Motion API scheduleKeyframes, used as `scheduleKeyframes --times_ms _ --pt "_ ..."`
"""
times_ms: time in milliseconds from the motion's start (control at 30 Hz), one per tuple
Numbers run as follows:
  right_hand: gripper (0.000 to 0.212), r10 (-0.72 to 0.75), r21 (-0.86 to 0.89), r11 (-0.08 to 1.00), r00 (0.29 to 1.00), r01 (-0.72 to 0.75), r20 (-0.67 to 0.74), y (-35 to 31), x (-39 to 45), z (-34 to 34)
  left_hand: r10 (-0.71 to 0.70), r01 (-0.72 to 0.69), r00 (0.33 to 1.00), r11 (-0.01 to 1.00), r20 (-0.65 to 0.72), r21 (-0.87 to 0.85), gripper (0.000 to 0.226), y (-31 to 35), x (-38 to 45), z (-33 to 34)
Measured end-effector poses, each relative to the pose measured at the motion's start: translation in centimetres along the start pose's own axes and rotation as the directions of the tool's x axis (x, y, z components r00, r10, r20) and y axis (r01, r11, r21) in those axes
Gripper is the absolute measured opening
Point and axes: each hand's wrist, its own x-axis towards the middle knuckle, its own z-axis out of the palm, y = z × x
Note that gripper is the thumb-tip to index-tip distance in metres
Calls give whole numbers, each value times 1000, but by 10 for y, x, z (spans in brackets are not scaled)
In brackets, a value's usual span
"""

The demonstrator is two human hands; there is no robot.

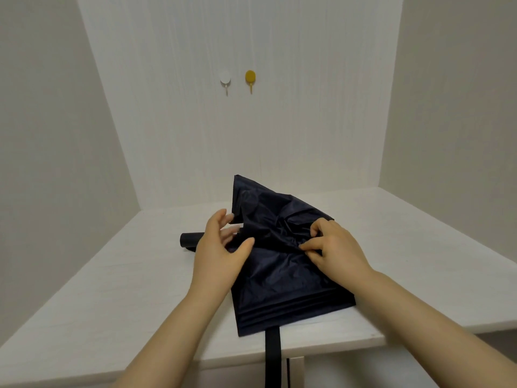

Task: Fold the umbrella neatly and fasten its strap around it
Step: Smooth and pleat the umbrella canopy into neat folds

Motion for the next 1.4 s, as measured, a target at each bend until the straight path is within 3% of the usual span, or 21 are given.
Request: scheduleKeyframes --times_ms 67,200,333,433,600,767,867,933,1000,1067,1133,1300,1400 --pt "16 28 -1 1000 999 -28 27 -1 -1 -2 -84 84 996 996 0 43 61 3 7 4" --pt "17 89 3 996 992 -90 85 -4 -1 -6 -137 136 991 981 -2 141 6 -5 15 6" --pt "24 118 18 992 978 -123 172 -6 0 -10 -169 169 985 985 -23 34 34 -21 19 3" --pt "27 167 69 980 964 -184 205 -7 -1 -11 -239 240 971 962 25 -129 32 -23 17 -1" --pt "23 304 203 926 947 -319 102 -9 5 -12 -251 274 961 925 115 -265 31 -20 10 -2" --pt "31 358 61 927 923 -369 143 -12 16 -12 -240 272 960 918 142 -288 26 -17 6 -3" --pt "25 353 16 933 926 -358 135 -13 17 -9 -207 245 965 929 158 -277 26 -15 4 -2" --pt "18 343 108 931 936 -350 74 -10 12 -8 -186 227 967 938 172 -262 26 -15 3 -3" --pt "15 340 339 882 940 -327 24 -5 5 -8 -162 201 971 950 176 -237 25 -18 2 -3" --pt "29 376 581 747 926 -323 32 0 -1 -12 -149 185 974 958 171 -218 24 -21 2 -3" --pt "31 405 709 620 911 -336 78 2 -6 -18 -135 167 978 964 161 -209 26 -22 2 -1" --pt "18 415 715 558 888 -421 199 9 -8 -26 -142 170 977 968 156 -186 31 -25 3 0" --pt "35 472 649 574 849 -499 236 9 -4 -24 -147 177 976 966 161 -189 32 -25 2 -1"
